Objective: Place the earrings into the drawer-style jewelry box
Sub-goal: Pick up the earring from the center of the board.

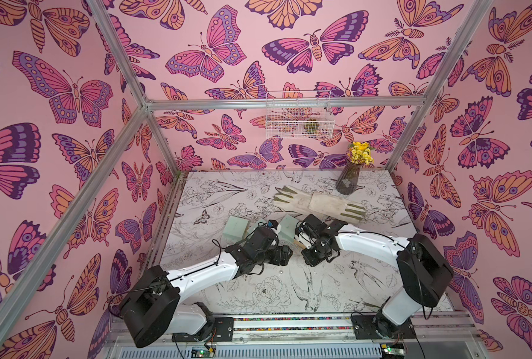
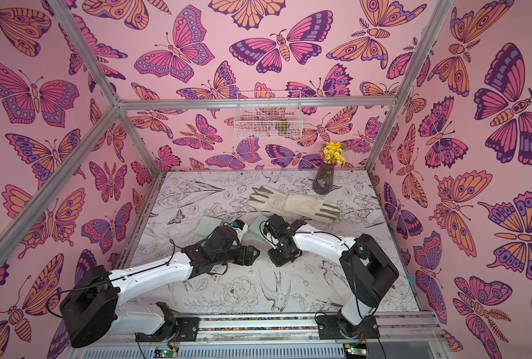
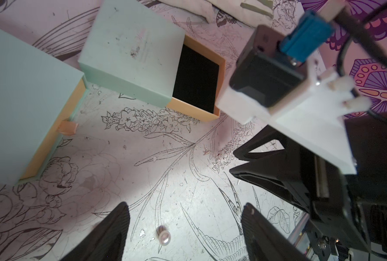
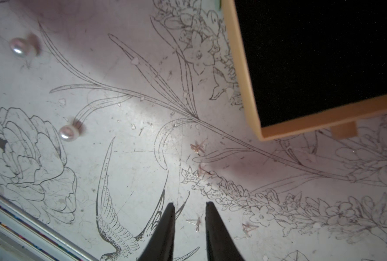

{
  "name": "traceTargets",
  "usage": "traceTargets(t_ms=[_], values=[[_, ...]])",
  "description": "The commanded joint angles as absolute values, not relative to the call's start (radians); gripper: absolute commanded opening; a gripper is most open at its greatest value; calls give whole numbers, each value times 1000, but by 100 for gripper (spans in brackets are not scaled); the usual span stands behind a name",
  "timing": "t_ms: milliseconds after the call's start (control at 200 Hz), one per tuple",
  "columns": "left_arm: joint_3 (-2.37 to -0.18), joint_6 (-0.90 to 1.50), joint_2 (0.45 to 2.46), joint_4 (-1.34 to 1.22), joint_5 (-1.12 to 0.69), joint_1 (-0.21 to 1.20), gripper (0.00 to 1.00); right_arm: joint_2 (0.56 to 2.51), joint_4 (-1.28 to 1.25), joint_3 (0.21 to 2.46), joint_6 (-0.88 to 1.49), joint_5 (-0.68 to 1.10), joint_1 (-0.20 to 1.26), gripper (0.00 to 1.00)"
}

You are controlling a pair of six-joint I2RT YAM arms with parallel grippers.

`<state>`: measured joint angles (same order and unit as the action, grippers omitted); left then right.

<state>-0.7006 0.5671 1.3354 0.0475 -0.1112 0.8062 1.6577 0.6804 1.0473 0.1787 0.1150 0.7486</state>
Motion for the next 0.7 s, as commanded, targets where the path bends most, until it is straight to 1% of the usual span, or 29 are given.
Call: traceTargets(t_ms=[0,441,691], values=[[-680,578,1331,30,-94,804,79,1689,712,1088,175,77,754,28],[-664,581,1319,17,-104,781,79,1764,709,1120,183,98,758,29],[-662,579,1317,15,-110,776,78,1785,706,1125,186,94,759,25]])
